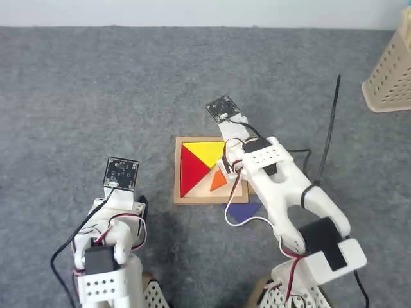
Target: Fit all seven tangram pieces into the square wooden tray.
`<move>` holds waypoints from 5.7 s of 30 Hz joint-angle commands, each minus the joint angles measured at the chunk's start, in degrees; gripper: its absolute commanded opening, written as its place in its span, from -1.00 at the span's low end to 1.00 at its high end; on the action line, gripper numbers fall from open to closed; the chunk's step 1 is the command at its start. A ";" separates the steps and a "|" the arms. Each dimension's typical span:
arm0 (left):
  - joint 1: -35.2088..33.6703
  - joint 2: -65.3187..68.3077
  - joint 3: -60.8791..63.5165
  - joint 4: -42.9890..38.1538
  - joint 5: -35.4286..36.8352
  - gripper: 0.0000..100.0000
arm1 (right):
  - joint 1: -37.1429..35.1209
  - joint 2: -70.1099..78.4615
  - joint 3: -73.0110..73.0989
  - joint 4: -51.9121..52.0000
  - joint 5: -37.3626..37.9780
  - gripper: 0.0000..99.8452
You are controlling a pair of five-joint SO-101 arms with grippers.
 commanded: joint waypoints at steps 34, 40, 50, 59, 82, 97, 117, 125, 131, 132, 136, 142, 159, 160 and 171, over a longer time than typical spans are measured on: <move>0.09 -0.35 -0.66 0.26 -0.26 -0.66 | -12.44 -14.55 -0.88 14.20 1.05 -0.99; 0.09 -0.35 -0.66 0.26 -0.26 -0.66 | -6.99 -24.04 -0.79 19.65 1.05 -0.99; 0.09 -0.35 -0.66 0.26 -0.26 -0.66 | 7.25 -14.55 -3.08 22.11 1.14 -0.83; 0.09 -0.35 -0.66 0.26 -0.26 -0.66 | 6.81 -8.40 -2.37 22.02 4.75 -0.71; 0.09 -0.35 -0.66 0.26 -0.26 -0.66 | -3.12 0.48 -2.02 14.99 0.97 -0.72; 0.09 -0.35 -0.66 0.26 -0.26 -0.66 | 1.63 1.54 -4.92 17.98 3.08 -0.72; 0.09 -0.35 -0.66 0.26 -0.26 -0.66 | 4.97 -13.05 0.44 24.84 10.55 -0.71; 0.09 -0.35 -0.66 0.26 -0.26 -0.66 | 4.35 -13.49 6.59 22.55 16.26 -0.66; 0.09 -0.35 -0.66 0.26 -0.26 -0.66 | 4.26 -5.23 6.86 16.40 16.09 -0.57; 0.09 -0.35 -0.66 0.26 -0.26 -0.66 | 4.44 -4.00 6.86 15.60 16.09 -0.57; 0.09 -0.35 -0.66 0.26 -0.26 -0.66 | 4.53 -1.80 6.51 14.64 15.65 -0.58; 0.09 -0.35 -0.66 0.26 -0.26 -0.66 | 9.27 -2.24 5.27 14.46 13.01 -0.77; 0.09 -0.35 -0.66 0.26 -0.26 -0.66 | 15.52 -2.42 -3.25 21.58 2.64 -0.94; 0.09 -0.35 -0.66 0.26 -0.26 -0.66 | 15.60 -2.42 -3.43 21.58 1.85 -0.94; 0.09 -0.35 -0.66 0.26 -0.26 -0.66 | 5.58 -5.58 -15.65 28.35 -16.18 -0.94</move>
